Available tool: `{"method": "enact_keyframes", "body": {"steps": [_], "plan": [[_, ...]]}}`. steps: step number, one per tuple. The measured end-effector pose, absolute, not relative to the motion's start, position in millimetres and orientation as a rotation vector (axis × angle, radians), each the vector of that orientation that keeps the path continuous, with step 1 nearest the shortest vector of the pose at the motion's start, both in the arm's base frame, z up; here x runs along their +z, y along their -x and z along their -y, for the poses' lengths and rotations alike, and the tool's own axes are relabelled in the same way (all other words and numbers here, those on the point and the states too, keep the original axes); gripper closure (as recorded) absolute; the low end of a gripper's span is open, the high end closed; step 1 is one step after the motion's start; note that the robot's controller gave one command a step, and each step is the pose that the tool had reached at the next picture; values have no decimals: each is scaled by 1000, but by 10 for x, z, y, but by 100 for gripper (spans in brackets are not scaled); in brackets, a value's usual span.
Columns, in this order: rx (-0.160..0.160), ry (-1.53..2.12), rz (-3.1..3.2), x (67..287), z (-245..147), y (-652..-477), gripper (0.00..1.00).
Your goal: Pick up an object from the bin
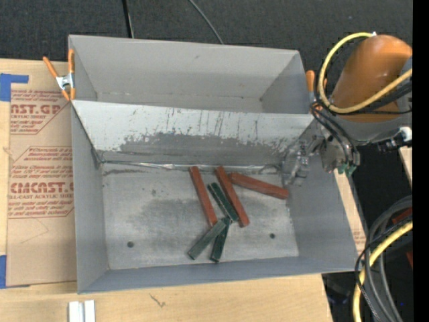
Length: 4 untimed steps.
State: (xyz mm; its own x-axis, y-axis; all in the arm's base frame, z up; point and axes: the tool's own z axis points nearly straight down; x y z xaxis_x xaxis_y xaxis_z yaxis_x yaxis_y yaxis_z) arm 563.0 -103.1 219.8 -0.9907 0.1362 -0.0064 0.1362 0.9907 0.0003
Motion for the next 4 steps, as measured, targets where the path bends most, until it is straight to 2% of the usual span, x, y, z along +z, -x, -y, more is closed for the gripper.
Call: {"method": "enact_keyframes", "body": {"steps": [1,2,3,4], "plan": [[-1,-214,-3131,2186,1030,-5622,0],[-1,-214,-3131,2186,1031,-5622,0],[0,-298,-3117,1864,1025,-5652,0],[2,-465,-3100,1179,1056,-5787,0]]}}
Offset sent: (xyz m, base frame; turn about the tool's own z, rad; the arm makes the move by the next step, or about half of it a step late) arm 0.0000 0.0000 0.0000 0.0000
